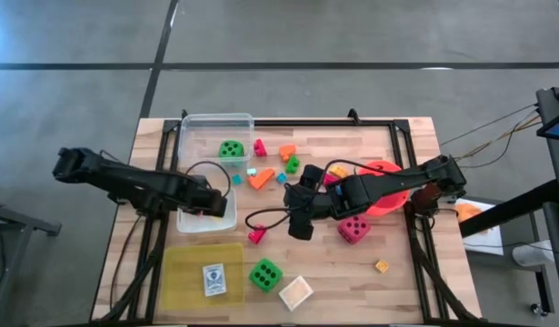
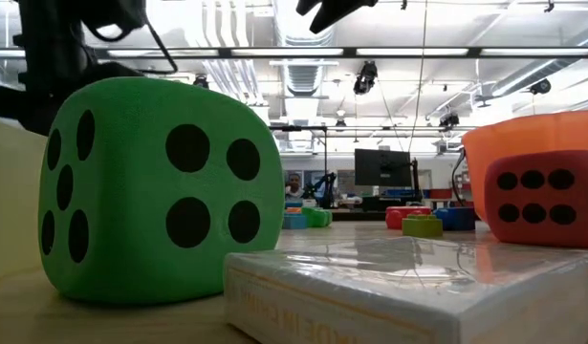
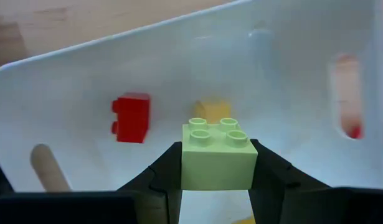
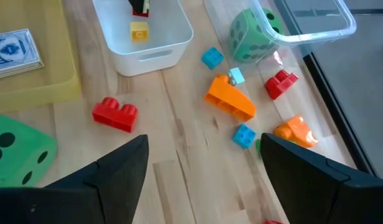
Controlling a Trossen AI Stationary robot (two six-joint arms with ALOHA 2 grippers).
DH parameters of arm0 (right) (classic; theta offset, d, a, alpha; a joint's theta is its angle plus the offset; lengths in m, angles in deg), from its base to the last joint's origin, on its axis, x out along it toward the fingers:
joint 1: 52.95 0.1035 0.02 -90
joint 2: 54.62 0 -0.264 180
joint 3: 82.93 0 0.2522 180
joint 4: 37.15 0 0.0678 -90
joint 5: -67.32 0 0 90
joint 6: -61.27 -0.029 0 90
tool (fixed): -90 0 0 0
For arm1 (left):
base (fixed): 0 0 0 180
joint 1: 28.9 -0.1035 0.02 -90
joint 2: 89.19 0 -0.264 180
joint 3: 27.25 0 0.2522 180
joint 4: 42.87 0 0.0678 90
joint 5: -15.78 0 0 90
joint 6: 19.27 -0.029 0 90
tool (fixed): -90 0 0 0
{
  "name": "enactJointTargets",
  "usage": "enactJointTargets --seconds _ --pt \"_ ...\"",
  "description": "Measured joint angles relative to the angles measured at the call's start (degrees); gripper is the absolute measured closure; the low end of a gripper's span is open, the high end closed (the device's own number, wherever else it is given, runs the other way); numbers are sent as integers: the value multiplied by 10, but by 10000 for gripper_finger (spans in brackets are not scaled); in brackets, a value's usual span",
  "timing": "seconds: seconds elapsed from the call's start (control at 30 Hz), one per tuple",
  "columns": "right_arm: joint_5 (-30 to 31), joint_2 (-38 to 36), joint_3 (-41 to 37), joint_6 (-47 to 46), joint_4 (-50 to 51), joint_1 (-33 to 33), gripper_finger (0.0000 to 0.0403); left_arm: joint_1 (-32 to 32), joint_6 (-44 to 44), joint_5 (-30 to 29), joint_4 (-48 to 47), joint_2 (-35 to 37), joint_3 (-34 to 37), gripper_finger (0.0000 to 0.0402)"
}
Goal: Pick & Place Toys
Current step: Put the light green game piece into the white bin
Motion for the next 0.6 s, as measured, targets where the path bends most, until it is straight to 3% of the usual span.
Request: enactJointTargets --seconds 0.33,0.6 --pt "0 0 0 0 0 0 99 15 -69 67 37 -11 14 279" --pt "-1 0 0 0 0 0 99 25 -14 81 43 -14 31 279"
